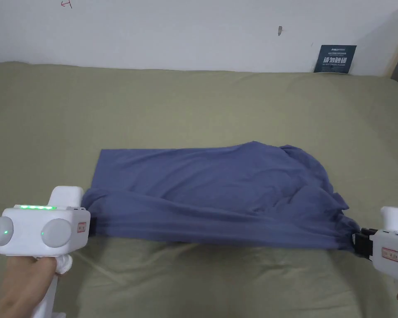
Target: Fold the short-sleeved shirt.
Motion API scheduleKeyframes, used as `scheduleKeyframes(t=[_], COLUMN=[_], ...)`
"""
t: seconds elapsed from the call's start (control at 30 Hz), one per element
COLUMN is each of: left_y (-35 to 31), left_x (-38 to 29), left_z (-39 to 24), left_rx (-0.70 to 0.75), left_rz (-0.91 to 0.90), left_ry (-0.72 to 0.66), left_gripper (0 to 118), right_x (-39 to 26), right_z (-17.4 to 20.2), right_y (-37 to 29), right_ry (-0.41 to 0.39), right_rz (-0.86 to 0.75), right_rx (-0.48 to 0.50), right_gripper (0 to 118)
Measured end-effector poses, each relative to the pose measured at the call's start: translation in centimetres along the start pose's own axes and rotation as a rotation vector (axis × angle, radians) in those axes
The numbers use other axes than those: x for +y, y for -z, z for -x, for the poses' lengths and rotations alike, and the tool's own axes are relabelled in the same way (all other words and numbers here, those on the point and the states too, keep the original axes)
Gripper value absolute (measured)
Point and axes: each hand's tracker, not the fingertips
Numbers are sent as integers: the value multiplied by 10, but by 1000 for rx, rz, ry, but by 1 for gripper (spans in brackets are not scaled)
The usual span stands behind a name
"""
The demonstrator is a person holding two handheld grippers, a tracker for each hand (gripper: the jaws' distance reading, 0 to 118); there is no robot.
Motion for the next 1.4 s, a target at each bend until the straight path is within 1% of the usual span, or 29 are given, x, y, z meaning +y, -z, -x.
scheduleKeyframes(t=[0.1,0.23,0.4,0.57,0.67,0.7,0.73,0.77,0.8,0.83,0.87,0.9,0.93,0.97,1.0,1.03,1.07,1.1,1.13,1.17,1.2,1.23,1.27,1.33,1.4], left_y=[-10,-26,-37,-29,-25,-26,-25,-26,-27,-30,-34,-37,-37,-37,-36,-34,-30,-25,-19,-9,2,12,24,46,71], left_x=[-13,-39,-66,-74,-74,-73,-72,-71,-70,-68,-66,-61,-54,-47,-40,-30,-17,-9,1,14,25,34,48,73,96], left_z=[9,16,27,33,35,35,36,37,38,35,35,36,37,35,34,32,30,25,22,20,18,16,14,13,13], left_rx=[-22,-24,-27,-45,-69,-75,-86,-98,-97,-92,-75,-66,-63,-62,-62,-64,-66,-67,-59,-53,-65,-82,-89,-78,-55], left_rz=[11,17,33,42,34,38,45,43,33,36,11,-16,-10,-20,-40,-54,-55,-72,-85,-88,-87,-78,-77,-70,-50], left_ry=[-39,-44,-51,-61,-92,-94,-93,-96,-87,-69,-57,-53,-42,-37,-35,-32,-29,-27,-28,-25,-32,-39,-46,-46,-46], left_gripper=[3,3,3,3,4,11,37,77,110,118,116,113,111,108,100,74,39,1,0,0,0,0,0,0,0], right_x=[-11,-33,-62,-73,-71,-71,-68,-66,-63,-60,-54,-50,-41,-31,-26,-17,-5,7,12,24,34,45,53,70,76], right_z=[2,1,6,10,10,10,9,8,8,9,11,11,9,12,13,14,16,19,24,28,31,32,36,40,43], right_y=[-12,-28,-47,-42,-38,-37,-36,-35,-36,-37,-37,-37,-42,-39,-35,-31,-26,-19,-13,-4,5,13,21,37,53], right_ry=[-16,3,-11,-11,6,10,17,29,33,29,23,25,54,29,28,29,28,24,15,4,11,9,6,2,-23], right_rz=[-1,16,43,57,50,44,38,33,30,21,29,33,-70,-16,-12,-34,-49,-52,-59,-71,-88,-90,-64,-70,-59], right_rx=[2,25,39,40,46,44,47,49,45,35,25,27,31,36,35,43,51,47,48,42,23,27,62,53,55], right_gripper=[3,3,3,3,3,3,6,19,54,109,116,110,107,107,105,92,69,31,0,0,0,0,0,0,0])
